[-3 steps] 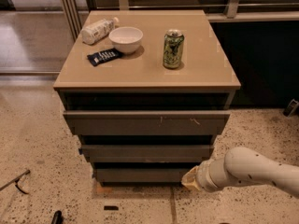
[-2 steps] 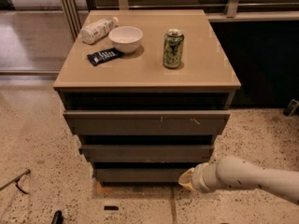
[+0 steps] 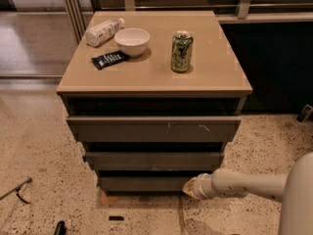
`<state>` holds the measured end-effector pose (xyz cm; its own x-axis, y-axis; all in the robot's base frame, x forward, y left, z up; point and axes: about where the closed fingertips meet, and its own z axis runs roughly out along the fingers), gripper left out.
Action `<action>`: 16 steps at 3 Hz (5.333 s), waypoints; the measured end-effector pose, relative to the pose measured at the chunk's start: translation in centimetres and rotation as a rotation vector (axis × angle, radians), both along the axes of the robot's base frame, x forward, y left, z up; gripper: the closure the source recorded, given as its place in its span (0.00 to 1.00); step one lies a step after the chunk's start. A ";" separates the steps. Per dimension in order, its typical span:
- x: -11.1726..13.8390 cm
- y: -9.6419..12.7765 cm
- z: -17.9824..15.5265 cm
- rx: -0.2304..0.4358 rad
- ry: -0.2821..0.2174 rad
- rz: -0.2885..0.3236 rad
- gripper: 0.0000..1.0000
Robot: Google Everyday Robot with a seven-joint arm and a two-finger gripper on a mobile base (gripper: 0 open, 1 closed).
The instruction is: Open bottom drawer
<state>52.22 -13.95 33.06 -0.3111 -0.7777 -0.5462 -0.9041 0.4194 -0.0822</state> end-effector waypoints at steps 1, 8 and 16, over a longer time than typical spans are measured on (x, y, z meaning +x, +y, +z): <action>0.1 0.1 -0.5 0.003 0.004 -0.003 0.96; 1.2 -2.4 -7.2 -0.014 0.028 0.098 0.00; 4.8 -1.9 -12.5 0.009 -0.012 0.224 0.00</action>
Offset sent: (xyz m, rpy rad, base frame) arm 0.0006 0.0007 -0.0048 0.0030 0.0044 -0.0030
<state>57.07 -15.82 20.58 -0.1242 -0.8215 -0.5565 -0.9738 0.2086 -0.0907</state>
